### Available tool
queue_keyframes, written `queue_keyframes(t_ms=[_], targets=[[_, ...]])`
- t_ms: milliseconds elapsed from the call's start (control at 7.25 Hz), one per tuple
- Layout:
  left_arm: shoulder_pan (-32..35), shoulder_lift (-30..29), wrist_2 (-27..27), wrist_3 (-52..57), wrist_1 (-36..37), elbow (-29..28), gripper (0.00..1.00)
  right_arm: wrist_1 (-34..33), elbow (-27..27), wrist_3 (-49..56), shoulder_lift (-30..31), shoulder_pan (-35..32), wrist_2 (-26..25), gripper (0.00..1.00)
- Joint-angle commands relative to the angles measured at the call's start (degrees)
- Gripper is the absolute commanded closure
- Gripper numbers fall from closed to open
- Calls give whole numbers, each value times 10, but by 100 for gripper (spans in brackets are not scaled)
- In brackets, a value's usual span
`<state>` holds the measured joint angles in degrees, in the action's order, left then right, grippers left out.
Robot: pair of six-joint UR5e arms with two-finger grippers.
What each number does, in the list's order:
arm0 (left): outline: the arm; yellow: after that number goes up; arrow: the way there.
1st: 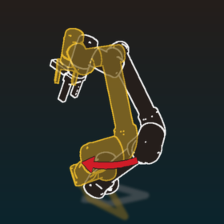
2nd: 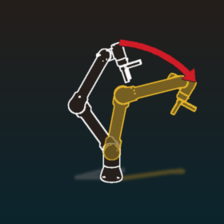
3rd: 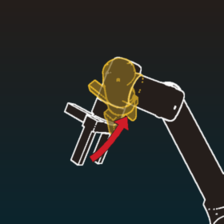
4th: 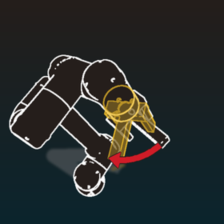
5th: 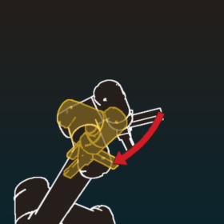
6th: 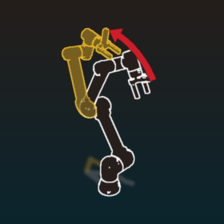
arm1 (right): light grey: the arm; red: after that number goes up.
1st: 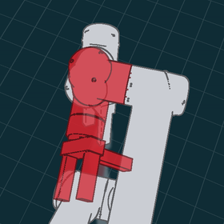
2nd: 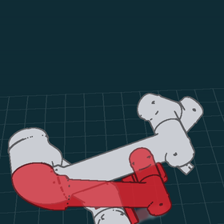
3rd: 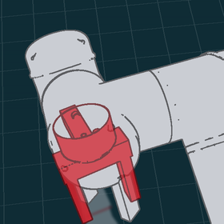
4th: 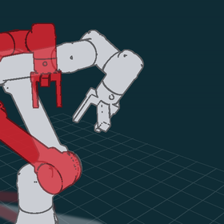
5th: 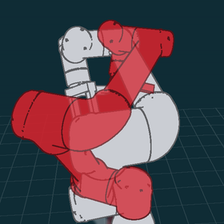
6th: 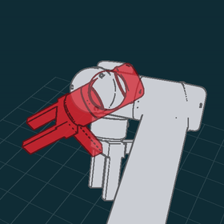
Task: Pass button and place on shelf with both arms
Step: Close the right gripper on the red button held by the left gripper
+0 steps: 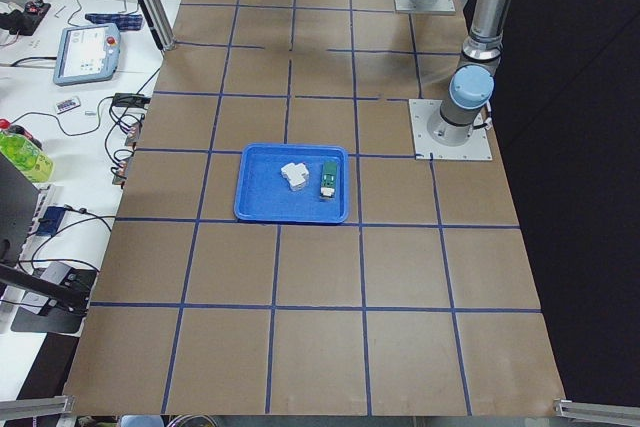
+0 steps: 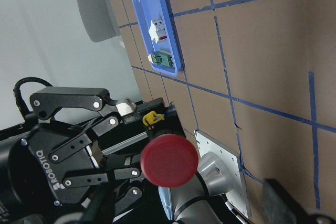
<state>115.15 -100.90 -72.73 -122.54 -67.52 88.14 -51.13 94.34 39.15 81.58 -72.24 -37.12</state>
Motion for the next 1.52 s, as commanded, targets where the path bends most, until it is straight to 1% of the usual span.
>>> queue_keyframes(t_ms=[0,138,276,414,552,690,828,966,1103,1241,1379], targets=[[3,1,2,-7,0,-1,100,1,2,-2,0,-23,1,0],[3,1,1,-8,0,-1,100,-1,3,-2,-2,-28,2,1],[3,1,1,-8,0,-1,100,-2,2,-3,-2,-32,2,12],[3,2,1,-8,0,-2,100,-6,2,-3,-2,-32,2,41],[3,2,1,-8,0,-2,100,-9,-3,-4,-2,-32,4,66],[3,3,1,-8,0,-2,100,-7,-3,-3,-2,-31,18,76],[3,4,1,-8,0,-2,100,-7,-3,-3,-2,-31,18,81],[3,7,2,-10,1,-2,100,-6,-3,-3,-1,-31,18,83],[3,7,47,-30,0,-2,60,-6,-4,-4,-2,-31,18,83],[1,4,61,-53,0,-2,52,-6,-4,-4,-2,-31,18,83],[-1,7,59,-52,0,-2,45,-7,-5,-4,-3,-31,18,83]])
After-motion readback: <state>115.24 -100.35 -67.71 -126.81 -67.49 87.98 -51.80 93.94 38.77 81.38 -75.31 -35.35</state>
